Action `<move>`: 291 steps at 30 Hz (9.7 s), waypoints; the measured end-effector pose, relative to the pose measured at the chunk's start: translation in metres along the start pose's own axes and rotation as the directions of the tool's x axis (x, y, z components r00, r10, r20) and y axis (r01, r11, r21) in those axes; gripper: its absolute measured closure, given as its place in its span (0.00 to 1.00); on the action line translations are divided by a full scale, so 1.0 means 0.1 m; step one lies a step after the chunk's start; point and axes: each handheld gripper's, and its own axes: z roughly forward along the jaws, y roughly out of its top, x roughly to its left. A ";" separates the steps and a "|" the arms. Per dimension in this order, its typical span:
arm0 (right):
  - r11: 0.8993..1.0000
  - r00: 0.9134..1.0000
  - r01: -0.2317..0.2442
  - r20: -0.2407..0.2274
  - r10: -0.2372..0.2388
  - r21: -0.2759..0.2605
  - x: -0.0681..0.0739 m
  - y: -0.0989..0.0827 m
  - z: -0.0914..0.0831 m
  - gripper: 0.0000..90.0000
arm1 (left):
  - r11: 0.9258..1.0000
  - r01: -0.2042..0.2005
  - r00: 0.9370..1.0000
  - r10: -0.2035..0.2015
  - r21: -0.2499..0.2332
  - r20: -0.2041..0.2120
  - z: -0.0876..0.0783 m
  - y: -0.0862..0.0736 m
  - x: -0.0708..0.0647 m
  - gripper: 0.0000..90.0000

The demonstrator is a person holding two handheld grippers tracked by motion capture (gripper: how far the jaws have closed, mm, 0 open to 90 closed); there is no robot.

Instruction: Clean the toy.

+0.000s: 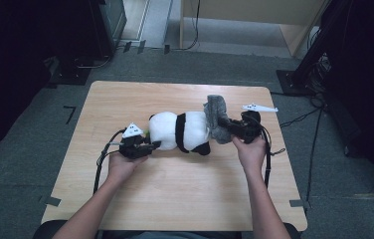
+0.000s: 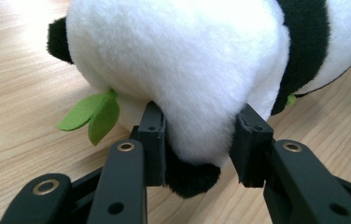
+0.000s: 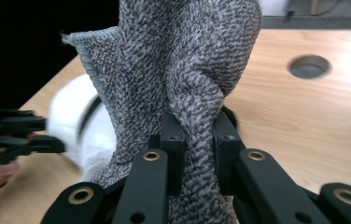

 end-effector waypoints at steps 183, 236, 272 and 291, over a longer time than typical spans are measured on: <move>0.992 0.990 0.126 -0.063 -0.127 -0.022 0.52 -0.41 0.15 0.89 | 0.987 0.156 0.982 -0.160 0.048 0.096 -0.22 0.25 -0.13 0.74; 0.989 0.997 0.074 0.025 -0.071 -0.129 0.39 -0.01 0.03 0.88 | 1.000 0.006 1.000 -0.006 -0.007 0.009 -0.21 -0.04 -0.30 0.69; 0.994 0.995 0.103 0.005 -0.103 0.024 0.27 -0.11 0.30 0.88 | 0.990 -0.141 0.980 0.141 -0.009 0.138 -0.44 0.27 0.16 0.46; 0.994 0.994 0.105 -0.011 -0.105 0.020 0.25 -0.10 0.33 0.87 | 0.961 -0.273 0.933 0.256 0.035 0.255 -0.03 0.78 0.44 0.40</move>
